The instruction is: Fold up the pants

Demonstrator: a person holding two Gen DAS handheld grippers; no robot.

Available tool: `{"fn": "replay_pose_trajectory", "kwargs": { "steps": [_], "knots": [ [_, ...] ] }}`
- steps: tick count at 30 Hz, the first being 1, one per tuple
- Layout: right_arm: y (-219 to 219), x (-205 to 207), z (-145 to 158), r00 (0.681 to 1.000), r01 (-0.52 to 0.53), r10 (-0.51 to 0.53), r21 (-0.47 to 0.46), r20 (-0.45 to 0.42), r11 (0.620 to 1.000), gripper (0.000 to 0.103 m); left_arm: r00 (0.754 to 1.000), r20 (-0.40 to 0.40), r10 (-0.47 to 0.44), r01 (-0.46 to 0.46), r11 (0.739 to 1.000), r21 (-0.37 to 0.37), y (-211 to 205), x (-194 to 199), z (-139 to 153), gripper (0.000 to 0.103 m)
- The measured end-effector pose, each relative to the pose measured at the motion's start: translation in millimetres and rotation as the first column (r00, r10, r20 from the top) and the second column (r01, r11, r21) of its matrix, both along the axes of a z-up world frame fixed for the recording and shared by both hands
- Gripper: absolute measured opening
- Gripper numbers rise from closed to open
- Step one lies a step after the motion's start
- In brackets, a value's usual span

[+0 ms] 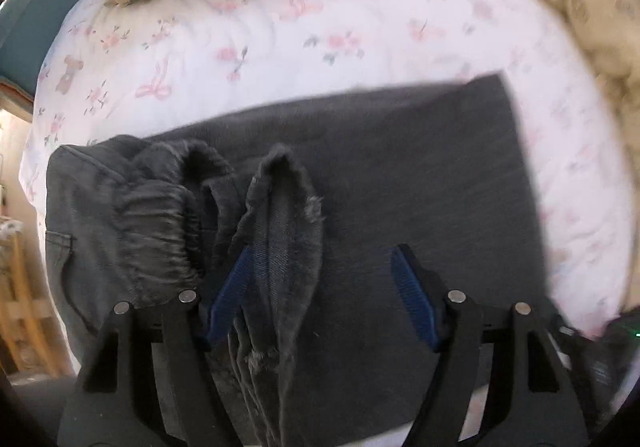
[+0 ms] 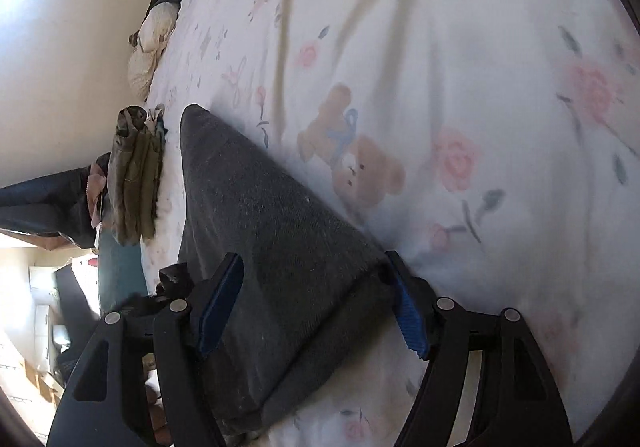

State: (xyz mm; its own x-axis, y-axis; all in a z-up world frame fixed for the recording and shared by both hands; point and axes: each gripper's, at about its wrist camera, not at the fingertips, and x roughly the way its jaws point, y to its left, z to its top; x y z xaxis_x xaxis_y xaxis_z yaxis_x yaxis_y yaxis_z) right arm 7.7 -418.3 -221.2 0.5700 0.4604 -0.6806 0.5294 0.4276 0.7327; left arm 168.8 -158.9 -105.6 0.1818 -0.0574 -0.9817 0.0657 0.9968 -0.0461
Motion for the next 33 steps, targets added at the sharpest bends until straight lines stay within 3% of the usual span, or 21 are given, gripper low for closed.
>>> {"fn": "replay_pose_trajectory", "kwargs": {
  "steps": [1,3,4,8,10,13,14,20,25,26,27,29,31,33],
  "knots": [
    [0.2,-2.1,1.6,1.000,0.004,-0.004,-0.004,0.009,1.000,0.071,1.000,0.014,-0.001,0.002,0.999,-0.035,0.7,-0.2,10.8,0.069],
    [-0.5,-4.5,8.8,0.999,-0.007,0.008,-0.032,0.046,0.999,0.032,0.999,0.035,-0.013,0.015,0.998,-0.065,-0.4,2.2,30.2,0.069],
    [3.0,-2.6,15.3,0.996,-0.029,0.033,-0.054,0.080,0.998,0.025,0.999,0.049,-0.022,0.026,0.997,-0.079,-0.9,5.2,40.1,0.069],
    [15.5,-4.0,59.0,0.967,-0.068,0.102,-0.148,0.235,0.987,0.020,0.994,0.107,-0.035,0.043,0.996,-0.074,-8.6,25.1,77.2,0.069],
    [22.3,-5.8,75.8,0.946,-0.086,0.129,-0.152,0.299,0.985,0.019,0.991,0.082,-0.101,0.109,0.989,-0.104,-19.8,32.4,88.1,0.069],
    [39.8,-5.4,103.5,0.893,-0.148,0.212,-0.187,0.396,0.971,0.018,0.984,0.119,-0.133,0.148,0.981,-0.128,-30.9,35.1,109.7,0.069],
    [48.1,-4.8,112.5,0.861,-0.187,0.251,-0.183,0.442,0.965,0.017,0.983,0.115,-0.141,0.155,0.980,-0.125,-35.5,37.5,114.6,0.069],
    [95.8,-4.5,141.7,0.708,-0.376,0.450,-0.249,0.544,0.892,0.015,0.971,0.042,-0.233,0.234,0.972,-0.025,-59.3,46.7,97.3,0.070],
    [113.9,-12.5,142.8,0.669,-0.437,0.510,-0.268,0.541,0.858,0.016,0.976,0.000,-0.219,0.218,0.975,-0.038,-48.8,55.7,79.1,0.068],
    [113.0,-14.6,141.6,0.664,-0.444,0.513,-0.266,0.543,0.856,0.016,0.975,0.001,-0.223,0.223,0.974,-0.033,-46.1,56.9,77.4,0.057],
    [115.2,-16.9,141.6,0.657,-0.452,0.520,-0.267,0.547,0.851,0.016,0.974,-0.001,-0.227,0.227,0.973,-0.035,-42.6,57.3,76.5,0.036],
    [122.5,-13.3,143.4,0.628,-0.474,0.543,-0.280,0.557,0.835,0.016,0.968,-0.024,-0.249,0.246,0.966,-0.083,-33.4,55.7,77.8,0.021],
    [129.1,-11.0,144.9,0.594,-0.503,0.562,-0.280,0.575,0.818,0.016,0.958,-0.006,-0.288,0.287,0.955,-0.074,-29.0,49.5,85.7,0.013],
    [139.8,-9.0,146.2,0.545,-0.537,0.593,-0.297,0.593,0.790,0.016,0.948,0.017,-0.318,0.319,0.947,-0.050,-22.1,44.1,98.0,0.011]
  ]
}}
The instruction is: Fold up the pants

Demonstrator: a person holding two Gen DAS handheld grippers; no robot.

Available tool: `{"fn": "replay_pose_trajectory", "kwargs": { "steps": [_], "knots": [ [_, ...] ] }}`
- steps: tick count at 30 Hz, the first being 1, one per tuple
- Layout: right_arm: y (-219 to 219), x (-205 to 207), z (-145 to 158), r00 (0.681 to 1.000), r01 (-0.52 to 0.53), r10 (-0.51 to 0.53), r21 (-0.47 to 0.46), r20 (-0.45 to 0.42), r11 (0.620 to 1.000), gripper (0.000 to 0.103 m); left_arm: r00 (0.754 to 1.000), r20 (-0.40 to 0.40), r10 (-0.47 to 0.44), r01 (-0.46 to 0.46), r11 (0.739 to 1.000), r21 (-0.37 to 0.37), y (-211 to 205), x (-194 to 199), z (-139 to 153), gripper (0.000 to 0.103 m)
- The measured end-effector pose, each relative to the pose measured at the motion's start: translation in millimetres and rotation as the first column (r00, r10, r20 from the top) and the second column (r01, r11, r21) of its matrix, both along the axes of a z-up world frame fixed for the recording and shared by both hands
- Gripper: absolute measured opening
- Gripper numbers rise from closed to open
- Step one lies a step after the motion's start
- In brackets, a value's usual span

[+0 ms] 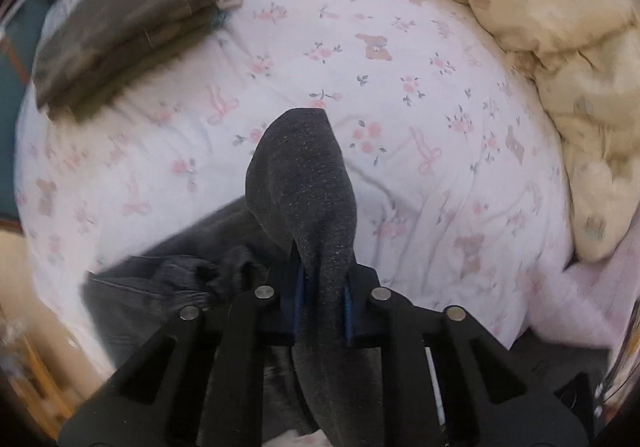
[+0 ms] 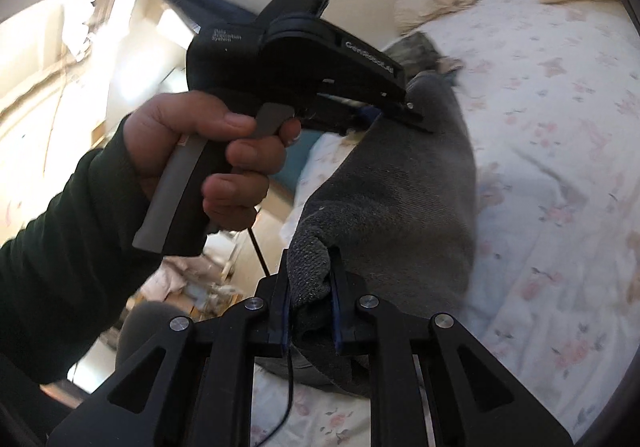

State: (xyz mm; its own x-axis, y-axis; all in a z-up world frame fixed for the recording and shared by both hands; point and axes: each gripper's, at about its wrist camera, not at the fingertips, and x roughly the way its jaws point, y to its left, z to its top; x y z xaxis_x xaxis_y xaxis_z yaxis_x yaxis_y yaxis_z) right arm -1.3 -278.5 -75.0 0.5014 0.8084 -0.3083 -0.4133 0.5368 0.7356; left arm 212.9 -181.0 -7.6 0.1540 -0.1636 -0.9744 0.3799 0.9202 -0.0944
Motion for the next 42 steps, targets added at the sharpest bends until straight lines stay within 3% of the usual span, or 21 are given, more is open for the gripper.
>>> {"fn": "replay_pose_trajectory", "kwargs": {
  "steps": [6,10,12,14,16,17,19,21,22,24,25,28,30,31,32,34,35,36,37,39,42],
  "knots": [
    [40.7,1.5,21.3,0.994,-0.103,0.102,0.008,0.042,0.995,0.015,0.998,0.060,0.027,-0.024,0.998,-0.060,68.5,-20.5,43.5,0.009],
    [97.9,3.6,31.5,0.985,-0.166,0.163,-0.070,-0.048,0.984,0.015,0.991,0.086,0.101,-0.095,0.993,-0.068,138.0,-40.5,49.3,0.009],
    [139.0,-0.2,35.2,0.977,-0.212,0.206,-0.150,-0.059,0.966,0.016,0.983,0.102,0.153,-0.149,0.988,-0.050,177.9,-53.6,40.1,0.009],
    [171.2,-0.5,27.6,0.966,-0.250,0.235,-0.153,-0.107,0.956,0.016,0.972,0.086,0.218,-0.213,0.975,-0.057,212.8,-59.2,23.4,0.009],
    [194.1,-1.8,14.9,0.964,-0.251,0.225,-0.195,-0.145,0.948,0.019,0.941,0.005,0.338,-0.335,0.935,-0.121,252.4,-59.9,-5.8,0.009],
    [211.6,-3.4,2.0,0.960,-0.257,0.215,-0.259,-0.178,0.931,0.021,0.932,-0.024,0.361,-0.360,0.924,-0.131,265.3,-60.8,-20.9,0.009],
    [233.3,-6.7,-18.8,0.948,-0.285,0.207,-0.357,-0.240,0.890,0.022,0.935,-0.007,0.355,-0.354,0.929,-0.108,280.6,-66.8,-40.1,0.009],
    [236.4,-10.2,-23.9,0.939,-0.308,0.214,-0.384,-0.269,0.870,0.024,0.916,-0.010,0.400,-0.398,0.908,-0.127,298.7,-71.3,-51.8,0.009],
    [231.0,-12.2,-22.0,0.932,-0.324,0.229,-0.366,-0.280,0.872,0.029,0.908,-0.020,0.418,-0.416,0.900,-0.131,305.6,-71.9,-55.7,0.009],
    [219.8,-14.3,-14.9,0.933,-0.321,0.216,-0.393,-0.287,0.862,0.053,0.915,-0.006,0.403,-0.401,0.910,-0.105,314.7,-71.7,-59.4,0.009],
    [215.3,-15.1,-11.0,0.938,-0.305,0.190,-0.435,-0.289,0.847,0.056,0.917,0.006,0.398,-0.396,0.914,-0.092,316.0,-71.3,-59.5,0.009],
    [199.8,-12.2,3.5,0.960,-0.259,0.166,-0.488,-0.225,0.834,0.055,0.913,0.001,0.408,-0.407,0.909,-0.092,315.8,-67.0,-64.2,0.010],
    [198.0,-12.9,1.4,0.970,-0.224,0.135,-0.521,-0.204,0.823,0.045,0.919,0.009,0.394,-0.392,0.917,-0.072,309.1,-62.7,-68.4,0.010],
    [199.0,-8.3,-6.9,0.966,-0.230,0.128,-0.514,-0.226,0.827,0.032,0.921,0.020,0.390,-0.388,0.920,-0.058,306.1,-61.4,-70.2,0.011],
    [201.8,-3.5,-12.7,0.961,-0.239,0.127,-0.504,-0.246,0.830,0.028,0.923,0.031,0.383,-0.382,0.923,-0.037,302.8,-60.5,-73.1,0.015],
    [211.4,6.8,-40.5,0.952,-0.241,0.095,-0.521,-0.290,0.819,0.026,0.922,0.054,0.383,-0.386,0.921,0.047,298.4,-59.3,-82.9,0.026],
    [216.8,12.1,-55.8,0.944,-0.246,0.077,-0.526,-0.322,0.814,0.025,0.915,0.060,0.399,-0.403,0.912,0.079,300.1,-58.7,-84.7,0.034],
    [222.7,15.7,-69.5,0.936,-0.251,0.062,-0.534,-0.345,0.807,0.025,0.900,0.088,0.428,-0.436,0.893,0.114,303.4,-59.5,-81.1,0.034],
    [231.1,12.0,-73.9,0.934,-0.251,0.057,-0.536,-0.352,0.806,0.025,0.890,0.117,0.441,-0.454,0.883,0.117,305.4,-62.0,-74.5,0.033],
    [244.7,7.4,-80.7,0.943,-0.256,0.084,-0.544,-0.321,0.799,0.025,0.888,0.154,0.433,-0.446,0.893,0.065,302.4,-72.0,-56.7,0.029],
    [242.7,1.3,-77.5,0.937,-0.276,0.130,-0.459,-0.324,0.844,0.027,0.925,0.178,0.335,-0.342,0.940,0.008,275.3,-95.3,-40.3,0.029]
  ]
}}
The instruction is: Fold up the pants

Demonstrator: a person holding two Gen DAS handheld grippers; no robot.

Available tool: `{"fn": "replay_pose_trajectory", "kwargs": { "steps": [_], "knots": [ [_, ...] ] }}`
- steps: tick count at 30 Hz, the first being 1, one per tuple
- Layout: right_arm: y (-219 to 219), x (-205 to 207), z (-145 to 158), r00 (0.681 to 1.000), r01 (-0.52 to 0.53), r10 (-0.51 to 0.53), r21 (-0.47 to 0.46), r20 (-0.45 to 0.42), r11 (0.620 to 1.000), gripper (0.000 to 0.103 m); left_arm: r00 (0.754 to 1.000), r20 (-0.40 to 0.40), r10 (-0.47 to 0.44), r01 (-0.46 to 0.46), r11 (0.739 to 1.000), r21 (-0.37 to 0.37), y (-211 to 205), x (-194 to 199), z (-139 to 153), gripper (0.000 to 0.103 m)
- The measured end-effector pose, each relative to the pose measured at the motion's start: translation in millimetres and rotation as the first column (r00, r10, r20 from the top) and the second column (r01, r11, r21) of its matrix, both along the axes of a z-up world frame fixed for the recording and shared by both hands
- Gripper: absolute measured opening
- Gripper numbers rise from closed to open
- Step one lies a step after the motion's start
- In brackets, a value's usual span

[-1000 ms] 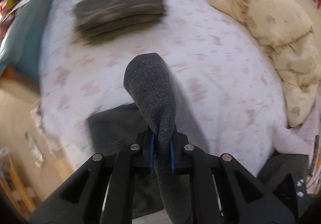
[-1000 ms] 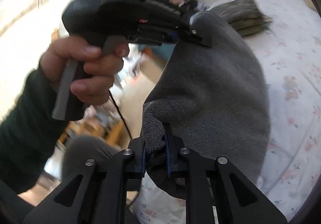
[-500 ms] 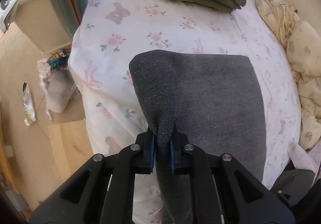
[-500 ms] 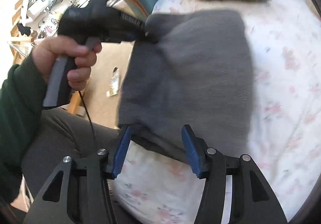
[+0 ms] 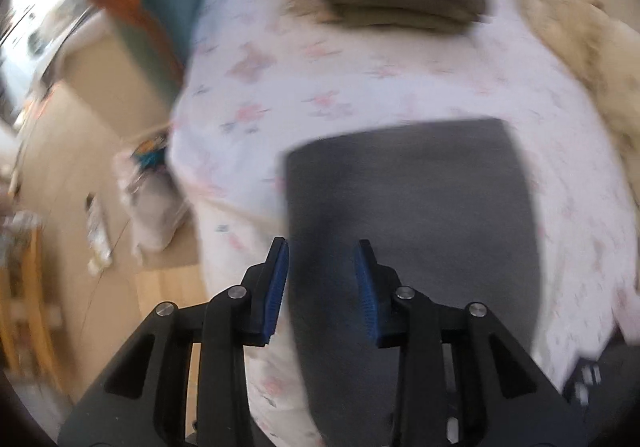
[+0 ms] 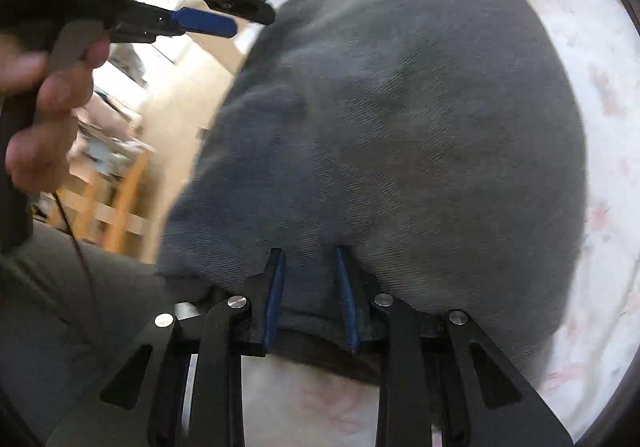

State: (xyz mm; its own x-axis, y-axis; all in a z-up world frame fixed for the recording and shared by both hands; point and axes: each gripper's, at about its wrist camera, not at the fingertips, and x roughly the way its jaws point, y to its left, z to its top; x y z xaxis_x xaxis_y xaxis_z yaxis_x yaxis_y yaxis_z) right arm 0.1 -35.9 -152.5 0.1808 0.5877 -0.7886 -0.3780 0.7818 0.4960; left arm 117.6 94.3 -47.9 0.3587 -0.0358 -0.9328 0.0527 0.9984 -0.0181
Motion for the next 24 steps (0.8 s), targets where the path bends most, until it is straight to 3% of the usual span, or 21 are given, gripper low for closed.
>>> {"fn": "replay_pose_trajectory", "kwargs": {
  "steps": [3,4,7,10,12,13,15,17,18,24],
  "knots": [
    [-34.1,-5.6,14.2,1.000,0.009,-0.008,0.129,-0.014,0.992,0.027,0.992,-0.089,-0.094,0.091,0.995,-0.034,-23.7,-17.2,-19.2,0.030],
    [-34.1,-5.6,14.2,1.000,0.009,-0.008,0.129,-0.014,0.992,0.027,0.983,-0.156,-0.095,0.099,0.995,0.017,-27.7,-22.0,-35.3,0.031],
    [-71.3,-10.2,30.2,0.999,0.015,-0.022,0.196,0.031,0.981,0.027,0.969,-0.234,-0.081,0.117,0.982,0.146,-31.5,-32.0,-60.8,0.032],
    [-122.8,-18.1,42.2,0.991,0.107,-0.126,0.270,0.054,0.957,0.035,0.969,-0.239,-0.063,0.105,0.980,0.169,-31.1,-32.8,-59.2,0.033],
    [-151.8,-24.5,42.0,0.977,0.185,-0.209,0.324,0.041,0.928,0.057,0.970,-0.243,-0.030,0.071,0.984,0.165,-29.5,-31.7,-58.9,0.033],
    [-162.8,-23.1,38.8,0.971,0.214,-0.237,0.348,0.025,0.913,0.075,0.970,-0.243,-0.026,0.070,0.982,0.173,-31.6,-31.2,-58.9,0.033],
    [-185.0,-6.1,22.1,0.949,0.305,-0.309,0.398,-0.056,0.865,0.080,0.971,-0.239,-0.024,0.073,0.978,0.197,-35.6,-31.6,-59.3,0.033],
    [-194.8,15.1,-9.5,0.916,0.400,-0.350,0.453,-0.194,0.797,0.081,0.971,-0.237,-0.026,0.078,0.974,0.214,-38.5,-32.6,-60.4,0.033],
    [-198.0,18.9,-20.3,0.903,0.428,-0.361,0.450,-0.231,0.784,0.081,0.971,-0.236,-0.023,0.075,0.974,0.213,-40.1,-33.1,-61.2,0.033],
    [-168.7,15.6,-77.1,0.882,0.429,-0.271,0.419,-0.386,0.800,0.081,0.971,-0.240,0.003,0.040,0.984,0.172,-42.3,-36.9,-59.4,0.033]
  ]
}}
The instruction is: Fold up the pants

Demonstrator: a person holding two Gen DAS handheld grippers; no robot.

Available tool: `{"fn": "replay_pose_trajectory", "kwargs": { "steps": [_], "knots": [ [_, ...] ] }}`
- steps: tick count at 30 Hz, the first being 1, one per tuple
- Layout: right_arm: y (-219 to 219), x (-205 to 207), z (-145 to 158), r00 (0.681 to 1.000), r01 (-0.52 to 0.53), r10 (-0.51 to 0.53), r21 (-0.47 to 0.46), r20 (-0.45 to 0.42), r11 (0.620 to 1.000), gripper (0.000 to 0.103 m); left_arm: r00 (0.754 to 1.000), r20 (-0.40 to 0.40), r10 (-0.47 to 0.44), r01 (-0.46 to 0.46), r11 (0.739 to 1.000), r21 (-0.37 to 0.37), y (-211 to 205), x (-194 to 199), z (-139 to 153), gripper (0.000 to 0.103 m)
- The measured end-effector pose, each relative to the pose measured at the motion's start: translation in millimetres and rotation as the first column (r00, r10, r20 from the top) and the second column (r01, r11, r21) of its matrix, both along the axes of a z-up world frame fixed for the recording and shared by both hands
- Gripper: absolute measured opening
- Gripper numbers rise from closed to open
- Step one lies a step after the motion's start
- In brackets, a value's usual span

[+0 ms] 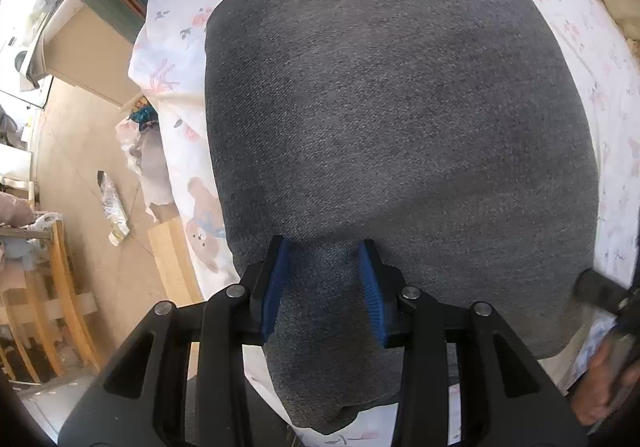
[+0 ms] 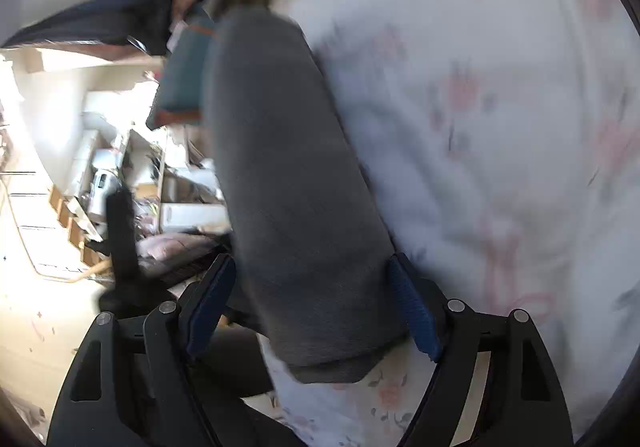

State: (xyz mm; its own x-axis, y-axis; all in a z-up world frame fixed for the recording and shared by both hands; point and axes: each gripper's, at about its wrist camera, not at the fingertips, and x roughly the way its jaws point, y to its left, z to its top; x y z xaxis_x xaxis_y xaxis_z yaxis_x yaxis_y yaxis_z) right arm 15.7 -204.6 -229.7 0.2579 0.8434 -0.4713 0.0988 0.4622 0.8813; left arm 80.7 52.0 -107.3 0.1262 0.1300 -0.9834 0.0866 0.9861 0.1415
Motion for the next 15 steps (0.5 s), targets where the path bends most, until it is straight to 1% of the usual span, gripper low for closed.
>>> {"fn": "replay_pose_trajectory", "kwargs": {
  "steps": [2,3,5,7,8,9,10,11,13,14,15],
  "knots": [
    [10.1,-1.8,-5.1,1.000,0.019,-0.019,-0.003,0.024,1.000,0.086,1.000,0.000,-0.004,0.004,1.000,-0.012,1.4,0.8,-0.1,0.034],
    [12.4,0.6,-5.1,0.999,0.022,-0.022,-0.008,0.024,1.000,0.087,1.000,-0.002,-0.008,0.008,1.000,-0.021,4.6,0.8,-1.4,0.034],
    [20.1,2.6,-0.5,1.000,0.011,-0.010,-0.051,0.019,0.999,0.088,1.000,-0.004,-0.013,0.013,0.999,-0.033,10.2,1.3,-3.6,0.034],
    [24.5,-4.9,5.7,1.000,0.013,-0.011,-0.057,0.027,0.998,0.090,1.000,-0.006,-0.013,0.013,0.999,-0.046,15.0,1.6,-4.9,0.036],
    [27.9,-4.0,6.5,0.999,0.012,-0.010,-0.033,0.036,0.999,0.087,1.000,-0.008,-0.006,0.006,0.999,-0.054,18.6,2.3,-6.2,0.036],
    [30.9,-3.9,6.4,0.999,0.018,-0.016,-0.036,0.043,0.999,0.080,1.000,-0.009,-0.001,0.000,0.998,-0.056,20.9,3.0,-7.0,0.036],
    [35.2,-2.3,6.3,0.999,0.018,-0.016,-0.055,0.041,0.998,0.068,1.000,-0.011,0.005,-0.006,0.998,-0.057,23.6,3.7,-8.1,0.036],
    [39.5,0.3,12.2,0.998,0.008,-0.003,-0.083,0.059,0.997,0.054,1.000,-0.012,0.015,-0.015,0.998,-0.058,25.0,3.8,-7.6,0.037],
    [40.4,-0.6,29.0,0.995,0.007,0.006,-0.124,0.102,0.992,0.044,1.000,-0.011,0.029,-0.030,0.997,-0.071,25.6,3.2,-4.2,0.041],
    [37.9,-0.9,40.9,0.992,0.025,-0.009,-0.123,0.128,0.992,0.040,0.999,-0.007,0.043,-0.043,0.995,-0.092,25.9,2.1,0.4,0.044],
    [34.4,-0.2,50.6,0.989,0.036,-0.020,-0.108,0.145,0.994,0.038,0.999,-0.003,0.054,-0.054,0.991,-0.124,25.6,1.8,5.9,0.045]
  ]
}}
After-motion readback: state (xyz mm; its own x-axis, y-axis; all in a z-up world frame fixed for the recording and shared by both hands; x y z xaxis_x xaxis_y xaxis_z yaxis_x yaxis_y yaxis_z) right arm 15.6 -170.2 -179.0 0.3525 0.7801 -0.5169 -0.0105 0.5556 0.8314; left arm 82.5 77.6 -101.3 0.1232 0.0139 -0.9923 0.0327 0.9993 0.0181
